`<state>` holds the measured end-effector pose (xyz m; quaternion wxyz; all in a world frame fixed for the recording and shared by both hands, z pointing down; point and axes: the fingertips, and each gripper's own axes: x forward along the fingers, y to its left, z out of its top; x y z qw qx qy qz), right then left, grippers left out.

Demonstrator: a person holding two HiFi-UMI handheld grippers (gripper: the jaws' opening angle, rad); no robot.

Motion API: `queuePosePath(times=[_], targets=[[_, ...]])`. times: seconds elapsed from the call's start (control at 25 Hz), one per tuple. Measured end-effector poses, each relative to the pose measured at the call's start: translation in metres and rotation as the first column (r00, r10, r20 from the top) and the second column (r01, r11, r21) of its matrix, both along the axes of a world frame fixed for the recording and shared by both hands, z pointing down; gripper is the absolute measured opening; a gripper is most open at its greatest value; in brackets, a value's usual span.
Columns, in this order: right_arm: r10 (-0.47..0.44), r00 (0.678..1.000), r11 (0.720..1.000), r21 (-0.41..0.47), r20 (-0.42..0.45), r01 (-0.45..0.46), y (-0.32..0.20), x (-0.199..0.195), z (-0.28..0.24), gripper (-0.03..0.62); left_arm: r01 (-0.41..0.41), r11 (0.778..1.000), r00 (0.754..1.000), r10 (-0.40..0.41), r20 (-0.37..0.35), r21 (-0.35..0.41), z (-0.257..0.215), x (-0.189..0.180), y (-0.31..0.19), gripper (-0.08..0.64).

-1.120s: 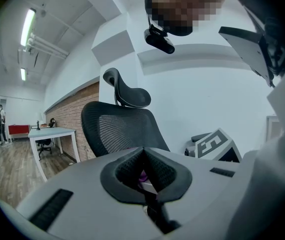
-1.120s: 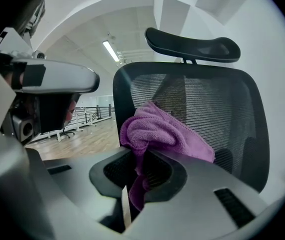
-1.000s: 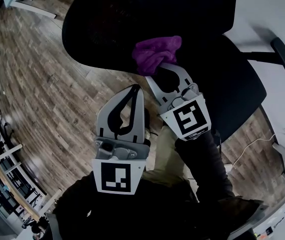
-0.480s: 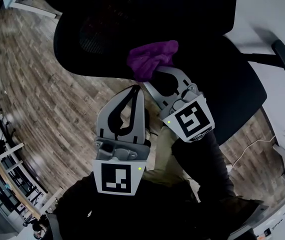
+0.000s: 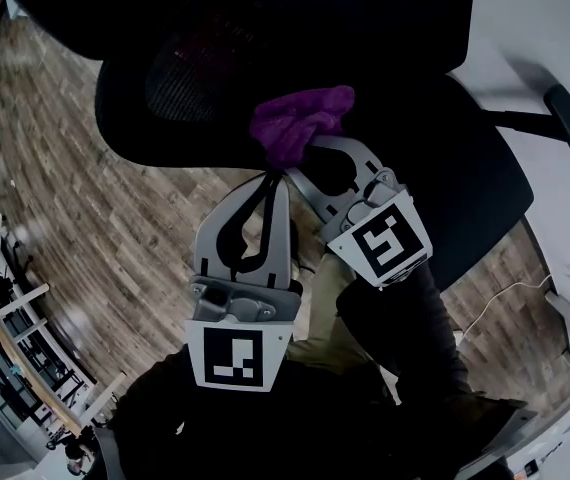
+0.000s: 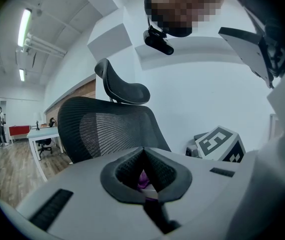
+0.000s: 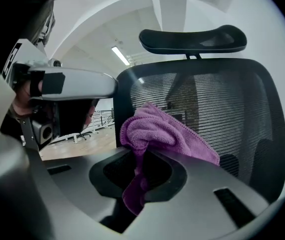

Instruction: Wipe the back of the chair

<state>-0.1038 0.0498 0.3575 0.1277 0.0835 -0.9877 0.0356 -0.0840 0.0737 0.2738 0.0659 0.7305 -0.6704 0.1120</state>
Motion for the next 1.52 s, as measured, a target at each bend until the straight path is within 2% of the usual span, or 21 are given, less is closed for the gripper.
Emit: queuePosePath(times=[0.16,0.28,0.44,0.56,0.68,0.8,1.32,1.52], targets=[[0.030,0.999,0.999,-0.041,0.013,-0.030,-0.011,0.007,-0.001,0.044,0.002,1.000,1.000,-0.002,0.004,-0.001,-0.001,0.004,-0.005,0.009],[0.008,1.000,1.000,-0.016,-0.002,-0.008,-0.016,0.011,-0.001,0.044,0.001,1.000,1.000,-0.001,0.007,0.001,-0.002,0.010,-0.011,0.009],[0.041,0.999,0.998,-0.047,0.004,-0.041,-0.025,0.014,-0.002,0.044,0.007,1.000,1.000,-0.007,0.004,-0.006,-0.001,0.014,-0.017,0.009],[0.017,1.000,1.000,-0.021,-0.011,-0.017,-0.027,0.014,-0.003,0.044,0.008,1.000,1.000,-0.008,0.001,-0.007,-0.001,0.016,-0.021,0.009],[0.031,1.000,0.999,-0.040,0.000,-0.031,-0.027,0.012,-0.003,0.044,0.006,1.000,1.000,-0.006,-0.005,-0.006,0.002,0.016,-0.022,0.009],[0.029,1.000,1.000,-0.005,-0.011,-0.029,-0.031,0.016,-0.004,0.044,0.008,1.000,1.000,-0.008,-0.015,-0.002,0.003,0.017,-0.022,0.009],[0.048,0.998,0.999,0.005,-0.028,-0.048,-0.041,0.020,-0.003,0.044,-0.036,0.999,0.999,0.036,-0.036,0.004,0.004,0.013,-0.031,0.009],[0.090,0.996,0.996,0.006,-0.028,-0.089,-0.052,0.027,-0.006,0.044,-0.056,0.998,0.998,0.056,-0.039,-0.005,0.003,0.015,-0.034,0.009]])
